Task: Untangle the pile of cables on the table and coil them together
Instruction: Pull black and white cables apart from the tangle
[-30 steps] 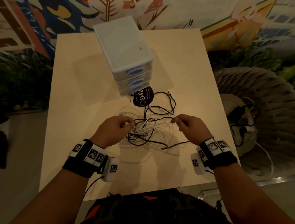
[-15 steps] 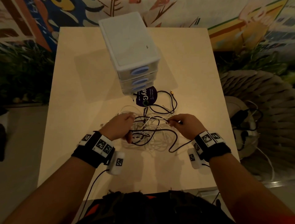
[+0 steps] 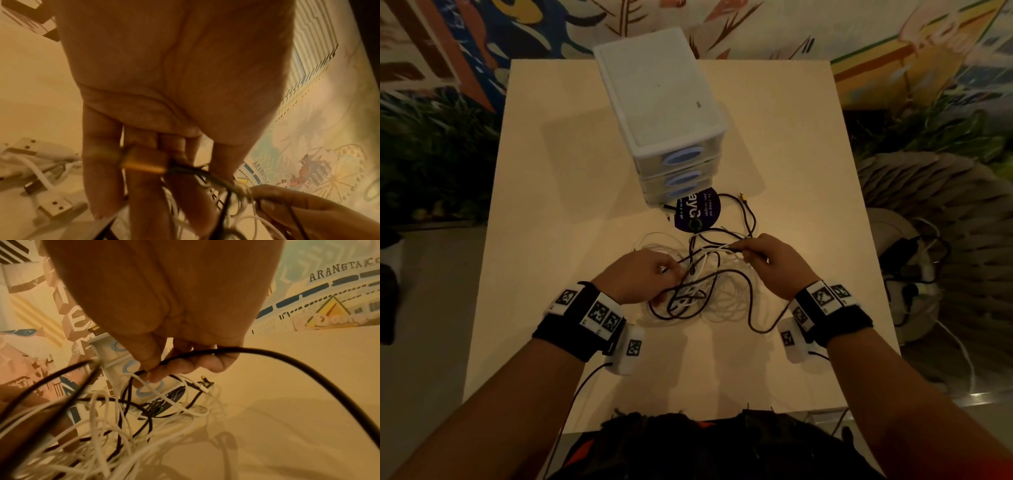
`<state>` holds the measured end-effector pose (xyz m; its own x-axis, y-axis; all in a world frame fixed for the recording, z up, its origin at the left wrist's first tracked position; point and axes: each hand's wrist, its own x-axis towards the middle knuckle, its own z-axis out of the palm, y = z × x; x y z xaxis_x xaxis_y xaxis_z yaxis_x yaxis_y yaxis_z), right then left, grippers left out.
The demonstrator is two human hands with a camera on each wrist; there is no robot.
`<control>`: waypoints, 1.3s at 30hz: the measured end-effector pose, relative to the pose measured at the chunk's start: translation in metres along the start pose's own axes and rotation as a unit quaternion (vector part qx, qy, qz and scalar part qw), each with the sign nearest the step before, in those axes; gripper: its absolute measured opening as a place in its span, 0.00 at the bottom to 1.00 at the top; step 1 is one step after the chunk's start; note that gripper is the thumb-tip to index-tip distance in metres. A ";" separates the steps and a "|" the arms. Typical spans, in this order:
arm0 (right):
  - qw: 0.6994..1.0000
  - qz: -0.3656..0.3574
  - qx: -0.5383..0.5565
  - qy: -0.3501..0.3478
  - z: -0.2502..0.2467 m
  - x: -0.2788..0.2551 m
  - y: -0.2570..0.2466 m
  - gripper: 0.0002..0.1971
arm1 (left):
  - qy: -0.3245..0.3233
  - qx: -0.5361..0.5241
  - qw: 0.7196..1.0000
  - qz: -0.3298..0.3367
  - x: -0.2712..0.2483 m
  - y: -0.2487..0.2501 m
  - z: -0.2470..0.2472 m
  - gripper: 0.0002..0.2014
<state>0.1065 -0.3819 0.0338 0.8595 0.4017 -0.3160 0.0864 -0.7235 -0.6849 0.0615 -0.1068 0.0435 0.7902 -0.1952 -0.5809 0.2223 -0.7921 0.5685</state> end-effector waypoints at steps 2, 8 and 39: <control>1.000 -0.009 0.016 0.016 0.000 0.000 -0.001 0.18 | 0.016 0.007 1.000 -0.007 0.003 0.002 0.003 0.16; 1.000 -0.031 0.001 0.005 -0.002 0.001 -0.001 0.21 | 0.167 0.094 0.981 0.029 0.010 0.004 0.014 0.17; 0.992 -0.020 -0.052 0.116 -0.001 0.002 -0.025 0.08 | 0.229 -0.064 0.970 0.045 0.008 0.009 0.014 0.15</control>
<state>0.1068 -0.3633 0.0508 0.9461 0.3001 -0.1221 0.1638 -0.7682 -0.6189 0.0619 -0.1238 0.0357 0.9741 0.0402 -0.2225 0.1865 -0.6994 0.6900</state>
